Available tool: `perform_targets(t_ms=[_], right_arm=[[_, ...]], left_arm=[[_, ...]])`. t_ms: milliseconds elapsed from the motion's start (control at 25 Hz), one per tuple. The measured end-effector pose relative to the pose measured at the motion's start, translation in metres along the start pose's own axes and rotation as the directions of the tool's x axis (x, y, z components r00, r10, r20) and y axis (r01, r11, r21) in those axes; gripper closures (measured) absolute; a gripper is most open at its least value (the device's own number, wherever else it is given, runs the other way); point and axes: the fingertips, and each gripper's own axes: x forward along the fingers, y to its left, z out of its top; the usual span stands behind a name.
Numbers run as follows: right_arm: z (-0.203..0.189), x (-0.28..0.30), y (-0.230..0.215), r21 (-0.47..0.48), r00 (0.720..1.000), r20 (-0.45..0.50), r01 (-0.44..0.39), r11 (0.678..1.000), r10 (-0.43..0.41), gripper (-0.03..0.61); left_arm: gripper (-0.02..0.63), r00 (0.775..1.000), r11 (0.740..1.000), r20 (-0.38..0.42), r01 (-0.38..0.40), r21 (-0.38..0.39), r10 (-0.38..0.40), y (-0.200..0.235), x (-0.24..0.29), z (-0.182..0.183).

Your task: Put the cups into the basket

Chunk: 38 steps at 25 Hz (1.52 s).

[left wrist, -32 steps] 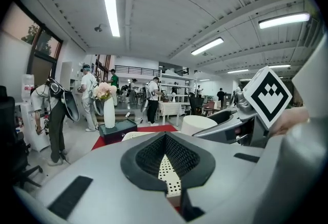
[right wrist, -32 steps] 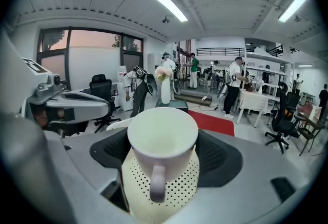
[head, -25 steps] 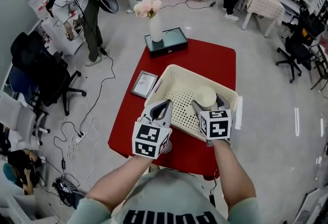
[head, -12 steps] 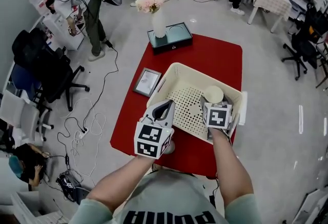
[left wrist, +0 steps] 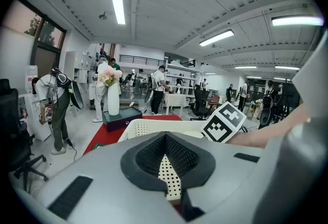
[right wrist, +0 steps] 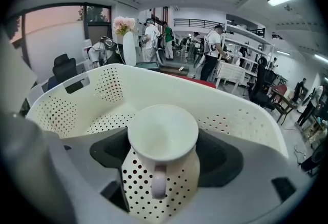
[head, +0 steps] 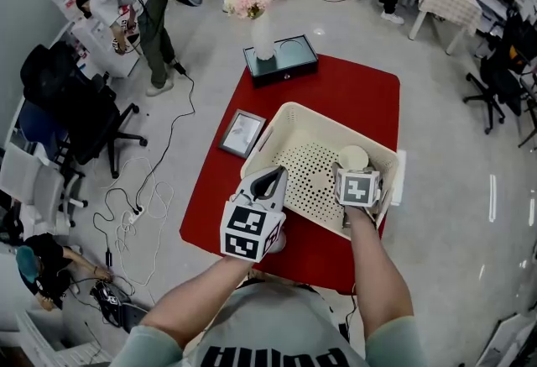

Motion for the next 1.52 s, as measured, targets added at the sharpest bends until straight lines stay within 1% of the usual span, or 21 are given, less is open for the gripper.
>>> perform_targets(t_ms=[160,320,440,560,720,880,1040,1160,1280,1320,1360,1400,1440,1520], right_arm=[[-0.006,-0.001,0.0,0.008,1.0,-0.008,-0.004,1.0,0.004,0.196],[-0.012,0.0,0.003,0.009,0.999,-0.023,-0.027,1.0,0.027,0.196],[-0.009,0.0,0.006,0.022,0.999,-0.014,-0.044,0.999,0.045,0.196],[-0.002,-0.004,0.009,0.022,0.997,0.021,-0.075,0.997,0.075,0.196],[0.022,-0.029,0.015,0.0,0.989,0.118,-0.093,0.996,0.092,0.196],[0.045,-0.067,0.029,-0.033,0.965,0.225,-0.127,0.991,0.131,0.196],[0.057,-0.114,0.054,-0.091,0.931,0.312,-0.172,0.981,0.192,0.198],[0.052,-0.147,0.077,-0.136,0.904,0.352,-0.205,0.969,0.24,0.199],[0.033,-0.172,0.098,-0.178,0.889,0.364,-0.228,0.957,0.279,0.201],[0.024,-0.179,0.103,-0.188,0.886,0.364,-0.23,0.955,0.285,0.216],[0.015,-0.186,0.108,-0.195,0.886,0.364,-0.231,0.953,0.289,0.258],[0.006,-0.193,0.112,-0.199,0.885,0.362,-0.233,0.952,0.292,0.322],[-0.002,-0.199,0.116,-0.2,0.884,0.36,-0.238,0.95,0.298,0.369],[-0.019,-0.211,0.125,-0.203,0.882,0.355,-0.25,0.947,0.309,0.429]], left_arm=[[0.606,1.0,1.0,-0.001,0.003,-0.004,-0.003,-0.002,0.0,-0.001],[0.606,1.0,1.0,0.002,0.012,-0.005,-0.012,-0.005,0.001,-0.001],[0.606,1.0,1.0,0.003,0.011,-0.004,-0.011,-0.005,0.0,-0.001],[0.606,1.0,1.0,0.011,0.014,-0.003,-0.014,-0.006,-0.001,0.002],[0.606,1.0,1.0,0.026,0.013,-0.004,-0.013,-0.004,-0.004,0.006],[0.606,0.999,1.0,0.045,0.01,-0.008,-0.009,-0.001,-0.01,0.01],[0.606,0.997,1.0,0.079,0.008,-0.011,-0.007,0.0,-0.021,0.017],[0.606,0.994,1.0,0.105,0.008,0.003,-0.008,-0.001,-0.035,0.02],[0.606,0.992,1.0,0.126,0.004,0.028,-0.008,-0.006,-0.053,0.017],[0.606,0.991,0.999,0.131,0.003,0.032,-0.007,-0.008,-0.059,0.015],[0.606,0.991,0.999,0.137,0.002,0.034,-0.007,-0.01,-0.066,0.013],[0.606,0.99,0.999,0.143,0.001,0.035,-0.006,-0.012,-0.072,0.01],[0.606,0.989,0.999,0.147,0.002,0.035,-0.007,-0.014,-0.079,0.008],[0.606,0.988,0.999,0.152,0.007,0.036,-0.012,-0.018,-0.092,0.003]])
